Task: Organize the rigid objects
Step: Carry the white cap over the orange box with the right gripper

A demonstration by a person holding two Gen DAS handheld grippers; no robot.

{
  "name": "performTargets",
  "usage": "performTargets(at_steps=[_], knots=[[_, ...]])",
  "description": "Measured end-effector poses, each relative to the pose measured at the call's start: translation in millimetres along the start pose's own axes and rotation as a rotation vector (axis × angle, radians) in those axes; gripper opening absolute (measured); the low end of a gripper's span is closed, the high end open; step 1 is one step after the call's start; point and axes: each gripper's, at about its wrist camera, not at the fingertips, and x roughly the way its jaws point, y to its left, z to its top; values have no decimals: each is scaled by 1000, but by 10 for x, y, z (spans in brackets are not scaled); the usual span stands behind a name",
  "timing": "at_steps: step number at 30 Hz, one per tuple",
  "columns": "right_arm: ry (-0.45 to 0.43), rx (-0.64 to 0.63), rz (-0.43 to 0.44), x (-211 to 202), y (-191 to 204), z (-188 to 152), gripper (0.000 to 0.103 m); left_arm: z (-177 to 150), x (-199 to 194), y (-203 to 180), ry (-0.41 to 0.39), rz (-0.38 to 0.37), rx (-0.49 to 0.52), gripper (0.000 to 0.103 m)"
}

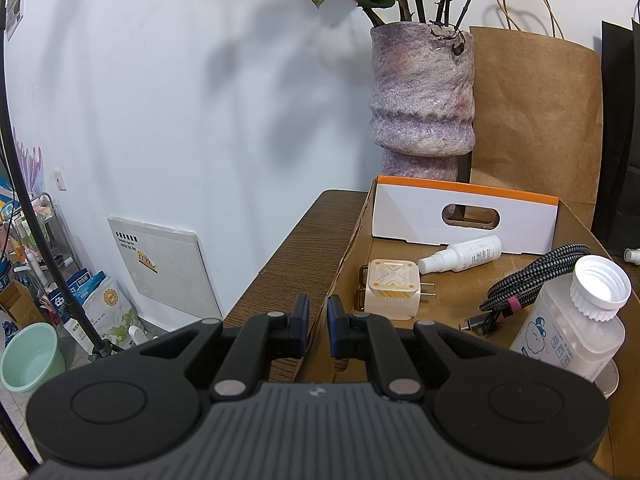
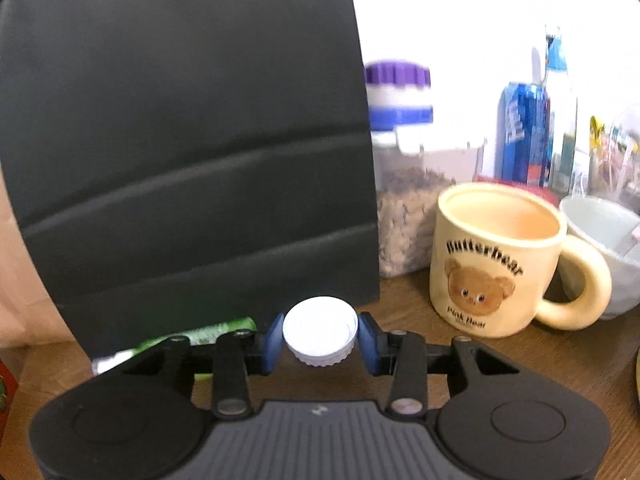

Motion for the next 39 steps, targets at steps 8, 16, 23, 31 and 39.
performTargets(at_steps=[8, 16, 23, 31, 39], knots=[[-107, -68, 86, -371, 372, 30, 39, 0, -2, -2, 0, 0, 0, 10], [-153, -179, 240, -723, 853, -24, 39, 0, -1, -2, 0, 0, 0, 10], [-183, -280, 395, -1071, 1297, -140, 39, 0, 0, -2, 0, 1, 0, 10], [-210, -395, 554, -1463, 1772, -284, 39, 0, 0, -3, 0, 0, 0, 11], [-180, -466, 694, -1694, 2213, -454, 39, 1, 1, -2, 0, 0, 0, 11]])
